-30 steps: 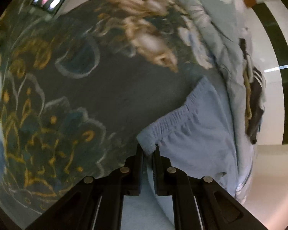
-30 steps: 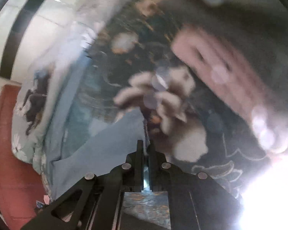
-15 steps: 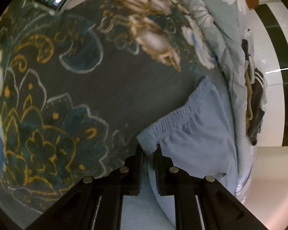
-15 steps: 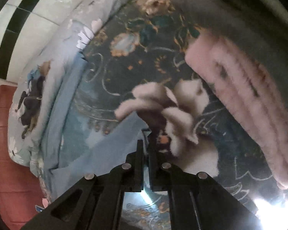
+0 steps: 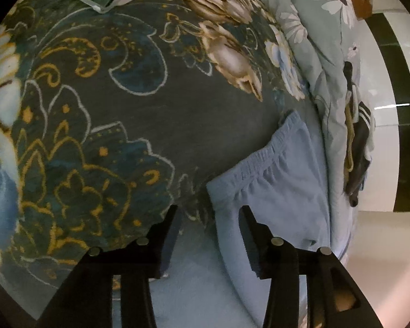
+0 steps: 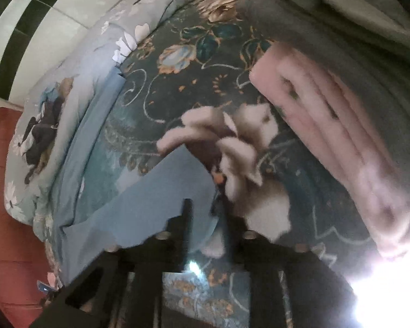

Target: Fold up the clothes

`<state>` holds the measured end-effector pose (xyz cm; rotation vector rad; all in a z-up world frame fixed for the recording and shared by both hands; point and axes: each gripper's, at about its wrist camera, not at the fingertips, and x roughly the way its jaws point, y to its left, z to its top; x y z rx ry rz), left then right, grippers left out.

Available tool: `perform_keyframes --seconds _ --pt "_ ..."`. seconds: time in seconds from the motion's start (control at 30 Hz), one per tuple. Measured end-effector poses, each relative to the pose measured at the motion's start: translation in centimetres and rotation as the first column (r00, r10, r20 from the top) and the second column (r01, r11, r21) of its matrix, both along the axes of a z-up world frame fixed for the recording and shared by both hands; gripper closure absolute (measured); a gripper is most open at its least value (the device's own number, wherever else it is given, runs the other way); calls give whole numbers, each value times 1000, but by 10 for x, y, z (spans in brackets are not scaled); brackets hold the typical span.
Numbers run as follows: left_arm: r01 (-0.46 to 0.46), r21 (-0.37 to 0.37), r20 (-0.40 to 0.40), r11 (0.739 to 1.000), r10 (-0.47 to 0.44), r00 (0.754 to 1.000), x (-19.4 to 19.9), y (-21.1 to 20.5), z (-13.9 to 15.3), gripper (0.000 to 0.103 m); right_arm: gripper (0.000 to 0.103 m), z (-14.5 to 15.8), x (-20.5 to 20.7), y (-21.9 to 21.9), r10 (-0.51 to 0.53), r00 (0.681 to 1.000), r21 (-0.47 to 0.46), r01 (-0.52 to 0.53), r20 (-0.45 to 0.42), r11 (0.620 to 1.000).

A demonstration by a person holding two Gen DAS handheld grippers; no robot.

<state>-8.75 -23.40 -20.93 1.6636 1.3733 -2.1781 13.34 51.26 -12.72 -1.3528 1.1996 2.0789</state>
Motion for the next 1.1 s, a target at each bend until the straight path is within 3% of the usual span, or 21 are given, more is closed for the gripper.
perform_keyframes --seconds 0.33,0.63,0.67,0.7,0.73,0.77,0.8,1.1 --pt "59 12 -8 998 -59 998 -6 16 -3 49 73 -35 17 -15 -49 999 -125 47 -13 991" --pt "92 -12 -36 996 -92 995 -9 27 -2 51 74 -38 4 -13 -131 987 -181 114 -90 977" --pt "95 -16 -42 995 -96 995 -9 28 -2 53 83 -38 3 -13 -147 984 -187 126 -99 974" --pt "99 -19 -47 995 -100 994 -10 29 -1 64 96 -38 3 -12 -158 982 -195 136 -104 971" --pt "98 -15 -56 995 -98 994 -10 28 1 73 97 -38 3 -12 -170 980 -204 146 -104 968" --pt "96 -9 -65 995 -96 993 -10 28 3 89 98 -37 3 -12 -182 978 -211 157 -106 965" --pt "93 -3 -75 996 -93 993 -10 27 5 95 99 -36 3 -11 -190 975 -216 163 -113 963" --pt "54 68 -148 996 -43 988 -21 28 28 99 101 12 -29 -3 -155 958 -188 110 -243 976"
